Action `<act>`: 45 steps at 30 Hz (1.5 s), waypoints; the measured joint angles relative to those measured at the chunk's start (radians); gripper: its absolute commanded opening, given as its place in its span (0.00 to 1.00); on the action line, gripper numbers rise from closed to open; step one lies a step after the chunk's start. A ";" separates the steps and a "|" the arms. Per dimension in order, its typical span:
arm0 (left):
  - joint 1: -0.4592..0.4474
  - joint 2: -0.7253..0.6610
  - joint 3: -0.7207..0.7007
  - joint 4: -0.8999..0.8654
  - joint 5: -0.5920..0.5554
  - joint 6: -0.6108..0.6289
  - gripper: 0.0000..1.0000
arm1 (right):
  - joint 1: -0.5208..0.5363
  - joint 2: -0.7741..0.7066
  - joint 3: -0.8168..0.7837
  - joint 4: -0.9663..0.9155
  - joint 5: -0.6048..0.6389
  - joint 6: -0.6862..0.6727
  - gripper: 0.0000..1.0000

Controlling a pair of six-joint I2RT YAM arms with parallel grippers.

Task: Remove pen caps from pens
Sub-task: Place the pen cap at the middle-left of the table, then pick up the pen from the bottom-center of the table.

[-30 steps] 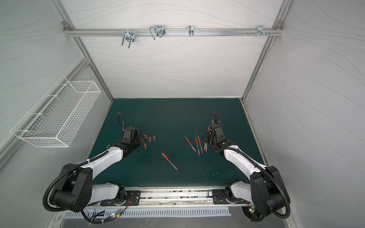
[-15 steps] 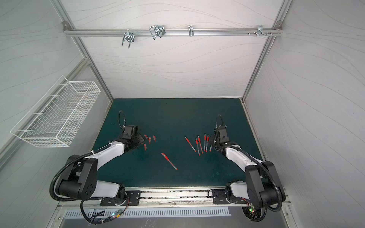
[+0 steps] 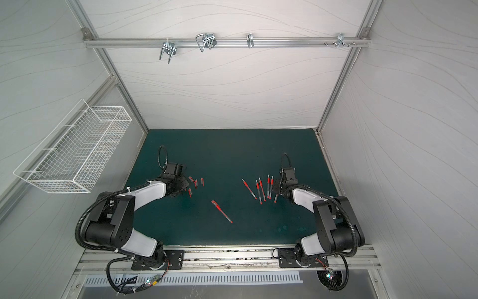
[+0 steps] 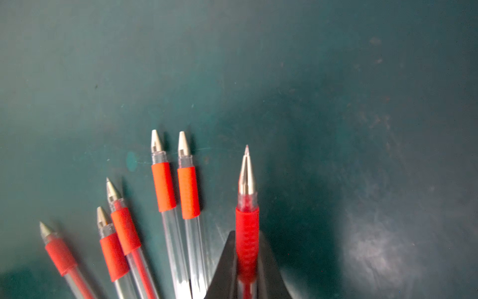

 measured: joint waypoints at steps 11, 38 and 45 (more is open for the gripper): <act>0.005 0.008 0.010 -0.031 0.003 0.006 0.35 | -0.002 0.006 0.006 0.021 -0.011 -0.002 0.36; -0.238 -0.439 -0.143 0.158 0.149 0.152 0.40 | 0.463 -0.215 0.102 0.038 -0.067 -0.328 0.46; -0.243 -0.314 -0.118 0.164 0.212 0.169 0.38 | 0.650 -0.003 0.256 -0.028 -0.076 -0.396 0.44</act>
